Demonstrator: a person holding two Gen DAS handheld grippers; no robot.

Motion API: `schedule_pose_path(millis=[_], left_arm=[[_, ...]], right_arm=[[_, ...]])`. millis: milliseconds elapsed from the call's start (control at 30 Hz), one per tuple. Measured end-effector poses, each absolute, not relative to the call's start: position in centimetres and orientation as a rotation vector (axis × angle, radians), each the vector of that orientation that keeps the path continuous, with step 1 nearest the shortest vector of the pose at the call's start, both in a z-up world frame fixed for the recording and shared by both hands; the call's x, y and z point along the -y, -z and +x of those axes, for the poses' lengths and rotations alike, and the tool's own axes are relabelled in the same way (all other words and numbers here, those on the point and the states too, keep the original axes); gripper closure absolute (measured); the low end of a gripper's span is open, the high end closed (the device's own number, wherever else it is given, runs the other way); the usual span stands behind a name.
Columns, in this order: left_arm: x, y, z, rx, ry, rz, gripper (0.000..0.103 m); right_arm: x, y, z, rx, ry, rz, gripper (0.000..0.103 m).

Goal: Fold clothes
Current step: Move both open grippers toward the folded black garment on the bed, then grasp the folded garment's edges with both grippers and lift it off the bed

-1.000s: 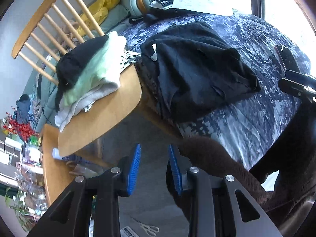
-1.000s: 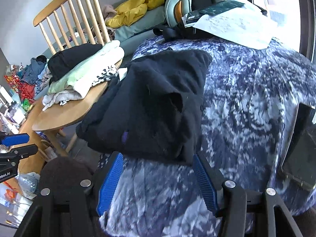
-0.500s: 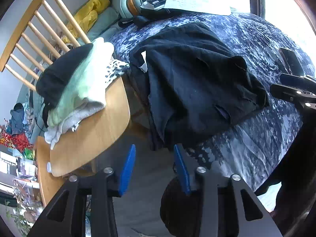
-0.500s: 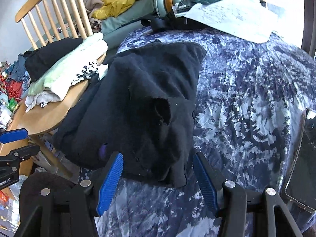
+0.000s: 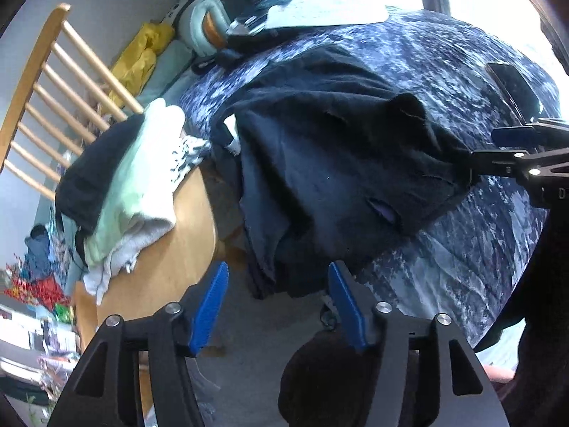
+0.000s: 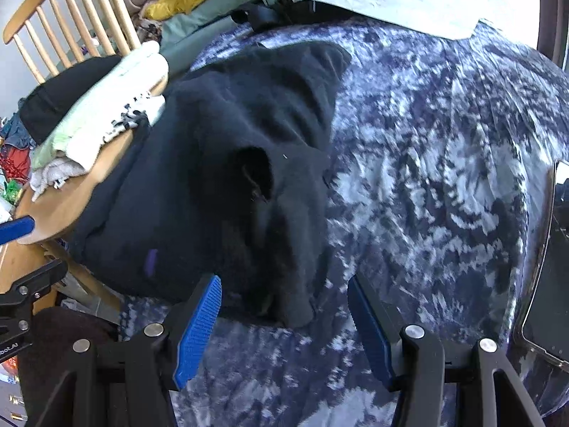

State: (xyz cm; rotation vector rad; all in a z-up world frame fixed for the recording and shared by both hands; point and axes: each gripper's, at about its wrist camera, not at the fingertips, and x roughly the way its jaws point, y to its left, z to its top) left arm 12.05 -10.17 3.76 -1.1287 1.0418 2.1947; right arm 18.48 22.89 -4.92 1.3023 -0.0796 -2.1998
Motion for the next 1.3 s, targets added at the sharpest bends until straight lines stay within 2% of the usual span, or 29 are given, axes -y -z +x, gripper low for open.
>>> schedule_pose_path(millis=[267, 500, 567, 633, 733, 833, 967, 1100, 1300], left_arm=[[7.7, -2.6, 15.3, -1.231, -2.135, -0.832, 0.036], [6.4, -0.5, 18.2, -1.388, -2.048, -0.638, 0.035], [6.2, 0.0, 18.8, -1.424, -2.024, -0.589, 0.034], [6.0, 0.3, 19.3, -1.444, -2.005, -0.553, 0.033], [5.6, 0.9, 19.4, -1.482, -2.002, -0.519, 0.031], [5.3, 1.4, 19.6, -1.525, -1.989, -0.494, 0.031], [4.6, 1.7, 20.3, -1.561, -1.932, -0.451, 0.029], [2.9, 3.0, 20.1, -1.698, -1.886, -0.387, 0.027], [0.9, 4.5, 17.4, -1.832, -1.907, -0.386, 0.027]], right_arm=[[-23.3, 7.3, 17.1, 0.213, 2.072, 1.411, 0.042], [-22.2, 8.4, 16.5, 0.229, 2.046, 1.454, 0.042], [-21.8, 8.5, 16.4, 0.234, 2.028, 1.45, 0.047], [-21.4, 8.5, 16.2, 0.224, 2.031, 1.463, 0.066], [-21.3, 8.4, 15.9, 0.239, 2.014, 1.47, 0.082], [-21.5, 7.5, 15.7, 0.274, 1.986, 1.449, 0.087], [-22.3, 5.5, 15.0, 0.399, 1.922, 1.387, 0.088], [-22.2, 3.3, 14.2, 0.468, 1.88, 1.319, 0.089], [-20.7, 1.3, 14.3, 0.405, 1.884, 1.267, 0.089]])
